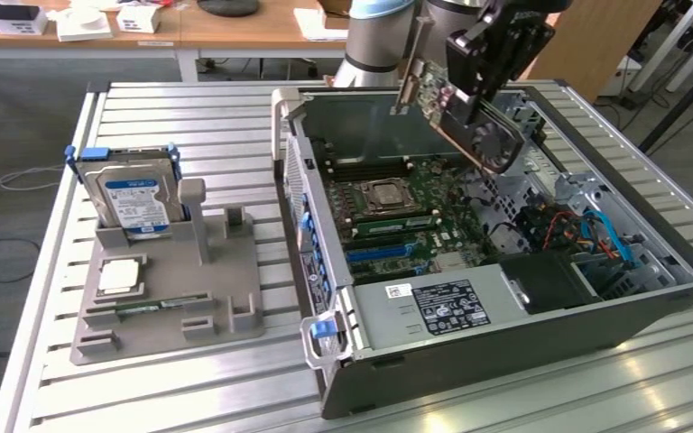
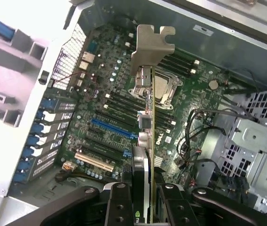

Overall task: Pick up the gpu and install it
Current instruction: 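Insert the gpu into the slot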

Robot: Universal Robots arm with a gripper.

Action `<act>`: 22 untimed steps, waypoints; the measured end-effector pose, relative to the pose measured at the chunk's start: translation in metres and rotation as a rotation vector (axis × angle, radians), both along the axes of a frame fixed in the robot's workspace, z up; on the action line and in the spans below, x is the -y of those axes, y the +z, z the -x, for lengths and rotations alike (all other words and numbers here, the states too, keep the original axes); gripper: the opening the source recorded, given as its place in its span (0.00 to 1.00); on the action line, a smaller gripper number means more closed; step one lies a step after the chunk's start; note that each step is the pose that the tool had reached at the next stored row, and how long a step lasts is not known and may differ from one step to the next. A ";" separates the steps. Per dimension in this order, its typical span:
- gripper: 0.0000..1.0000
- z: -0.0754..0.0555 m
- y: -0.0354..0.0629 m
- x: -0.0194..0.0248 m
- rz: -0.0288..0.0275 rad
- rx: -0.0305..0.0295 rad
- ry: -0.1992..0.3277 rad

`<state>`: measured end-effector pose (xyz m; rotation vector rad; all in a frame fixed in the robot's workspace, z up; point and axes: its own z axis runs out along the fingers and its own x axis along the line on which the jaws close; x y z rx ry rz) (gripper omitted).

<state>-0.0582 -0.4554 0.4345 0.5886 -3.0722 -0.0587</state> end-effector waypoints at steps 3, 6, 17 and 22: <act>0.27 0.000 0.0000 0.0000 0.0004 0.0000 0.067; 0.27 0.000 -0.0001 0.0000 0.0006 0.0001 0.116; 0.27 0.000 -0.0002 0.0000 0.0111 -0.0009 0.237; 0.27 0.000 -0.0003 0.0000 0.0249 -0.0021 0.299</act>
